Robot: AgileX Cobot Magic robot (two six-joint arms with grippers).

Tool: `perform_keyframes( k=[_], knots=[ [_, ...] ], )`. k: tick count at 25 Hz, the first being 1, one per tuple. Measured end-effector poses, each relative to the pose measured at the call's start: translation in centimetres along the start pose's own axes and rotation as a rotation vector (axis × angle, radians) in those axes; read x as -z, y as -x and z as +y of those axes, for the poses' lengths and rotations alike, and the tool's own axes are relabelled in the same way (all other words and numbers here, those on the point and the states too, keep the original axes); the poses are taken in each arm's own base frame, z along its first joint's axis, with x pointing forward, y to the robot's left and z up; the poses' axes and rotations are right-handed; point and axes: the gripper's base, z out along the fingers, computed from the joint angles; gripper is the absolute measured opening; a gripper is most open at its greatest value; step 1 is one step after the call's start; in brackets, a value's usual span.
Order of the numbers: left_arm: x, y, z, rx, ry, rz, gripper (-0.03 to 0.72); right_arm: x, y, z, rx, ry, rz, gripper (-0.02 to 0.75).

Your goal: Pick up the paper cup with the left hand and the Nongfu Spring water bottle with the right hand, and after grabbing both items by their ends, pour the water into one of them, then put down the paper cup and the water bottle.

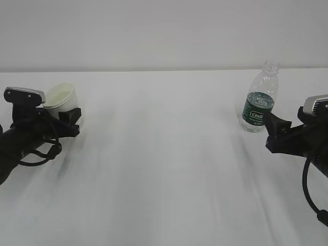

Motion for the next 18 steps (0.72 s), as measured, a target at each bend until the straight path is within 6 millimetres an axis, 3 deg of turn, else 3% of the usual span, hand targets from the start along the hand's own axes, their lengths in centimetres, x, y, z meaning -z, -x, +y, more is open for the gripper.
perform_keyframes(
  k=[18],
  knots=[
    [-1.3,-1.9,0.9,0.022,0.075,0.005,0.387,0.0,0.0,0.2,-0.015,0.02,-0.001,0.594]
  ],
)
